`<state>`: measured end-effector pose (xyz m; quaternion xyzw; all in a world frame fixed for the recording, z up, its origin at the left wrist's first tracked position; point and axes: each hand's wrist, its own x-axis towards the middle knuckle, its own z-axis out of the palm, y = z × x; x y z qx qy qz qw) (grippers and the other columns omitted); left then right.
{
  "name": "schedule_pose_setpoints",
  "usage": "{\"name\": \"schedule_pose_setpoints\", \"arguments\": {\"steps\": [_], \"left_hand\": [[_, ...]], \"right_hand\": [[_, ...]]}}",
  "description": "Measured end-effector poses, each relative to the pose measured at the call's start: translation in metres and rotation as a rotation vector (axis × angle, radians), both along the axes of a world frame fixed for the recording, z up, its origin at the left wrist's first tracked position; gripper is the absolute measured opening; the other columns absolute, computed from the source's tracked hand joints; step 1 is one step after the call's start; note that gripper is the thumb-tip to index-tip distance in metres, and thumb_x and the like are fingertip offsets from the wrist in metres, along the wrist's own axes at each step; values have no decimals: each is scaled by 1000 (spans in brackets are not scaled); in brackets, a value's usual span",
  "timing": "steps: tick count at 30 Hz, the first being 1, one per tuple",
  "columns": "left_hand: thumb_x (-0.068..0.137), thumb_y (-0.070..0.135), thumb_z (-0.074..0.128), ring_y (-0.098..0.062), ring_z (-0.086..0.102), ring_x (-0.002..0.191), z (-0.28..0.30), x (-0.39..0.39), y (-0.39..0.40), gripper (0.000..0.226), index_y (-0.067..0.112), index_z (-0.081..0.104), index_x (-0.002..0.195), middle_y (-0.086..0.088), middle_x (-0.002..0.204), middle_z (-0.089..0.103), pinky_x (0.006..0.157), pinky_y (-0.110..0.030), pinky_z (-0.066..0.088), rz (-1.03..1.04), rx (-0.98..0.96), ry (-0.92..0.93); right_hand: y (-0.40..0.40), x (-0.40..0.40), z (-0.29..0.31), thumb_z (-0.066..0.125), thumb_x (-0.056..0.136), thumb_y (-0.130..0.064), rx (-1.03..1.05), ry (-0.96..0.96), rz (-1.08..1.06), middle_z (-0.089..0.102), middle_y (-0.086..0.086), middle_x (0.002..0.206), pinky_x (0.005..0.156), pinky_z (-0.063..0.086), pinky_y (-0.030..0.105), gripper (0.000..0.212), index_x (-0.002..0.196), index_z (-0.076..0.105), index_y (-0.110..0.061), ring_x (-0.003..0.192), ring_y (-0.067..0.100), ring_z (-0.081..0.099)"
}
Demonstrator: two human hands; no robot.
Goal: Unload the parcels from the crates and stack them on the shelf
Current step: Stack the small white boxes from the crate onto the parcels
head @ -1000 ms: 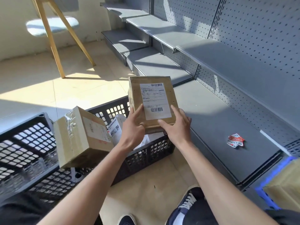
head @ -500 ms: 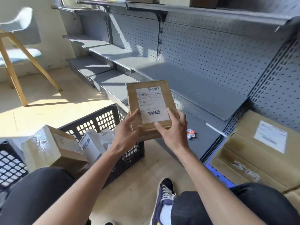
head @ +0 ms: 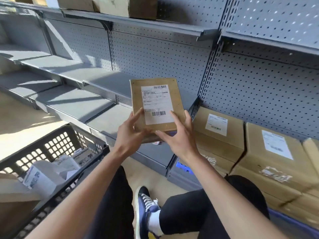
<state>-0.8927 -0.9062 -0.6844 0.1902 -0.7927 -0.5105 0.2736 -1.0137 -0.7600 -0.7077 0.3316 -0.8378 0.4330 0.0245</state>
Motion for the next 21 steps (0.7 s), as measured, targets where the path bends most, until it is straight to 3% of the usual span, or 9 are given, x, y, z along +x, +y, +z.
{"name": "schedule_pose_setpoints", "arguments": {"steps": [2,4,6,10,13,15,18,20,21], "left_hand": [[89,7,75,30,54,92,2,-13,11,75,31,43,153,32,120,56,90,-12,51,-48,1,8],[88,7,74,26,57,96,4,-25,21,75,32,44,152,25,127,59,91,-19,55,-99,9,25],[89,4,72,20,61,95,4,-36,31,74,32,45,152,20,132,58,81,-20,59,-152,20,33],[84,9,71,-8,50,136,1,-59,52,75,38,48,148,15,133,62,110,-41,47,-198,-24,27],[86,7,71,-11,61,121,3,-76,74,74,42,48,147,0,143,58,104,-44,52,-244,-22,3],[88,5,70,-8,64,113,3,-87,94,75,43,46,148,0,141,60,96,-33,56,-305,-24,0],[89,5,69,-14,66,111,1,-107,127,75,41,44,149,2,116,69,82,-10,50,-360,-44,-20],[90,8,69,-15,68,108,0,-119,151,74,42,43,150,-5,121,69,75,-9,50,-397,-44,-28],[90,11,70,-15,68,109,2,-125,164,73,43,43,150,-9,128,67,76,-11,52,-421,-50,-23]], "right_hand": [[17,-6,3,79,77,-56,-4,21,-35,0,-4,164,121,17,29,90,153,37,-34,152,16,8],[34,-11,5,83,77,-48,-3,42,-76,1,0,164,123,15,28,89,153,38,-32,152,15,8],[50,-15,7,85,78,-40,-20,60,-118,2,2,164,121,12,23,87,152,41,-32,152,14,8],[80,-25,7,86,78,-31,-48,80,-185,5,4,164,115,12,16,83,150,45,-34,152,15,12],[107,-31,8,85,80,-28,-60,78,-231,7,2,164,109,13,5,79,148,46,-35,151,11,16],[130,-35,7,85,81,-25,-62,97,-272,8,2,164,105,11,-3,78,148,47,-32,148,7,16],[168,-40,7,84,82,-20,-34,133,-340,5,2,164,112,15,4,79,150,45,-32,148,8,15],[194,-43,9,83,81,-18,-15,145,-388,4,4,165,103,9,-5,80,150,45,-32,146,8,16],[207,-45,10,84,81,-19,-2,148,-421,4,4,165,104,9,-3,81,150,44,-33,147,10,15]]}}
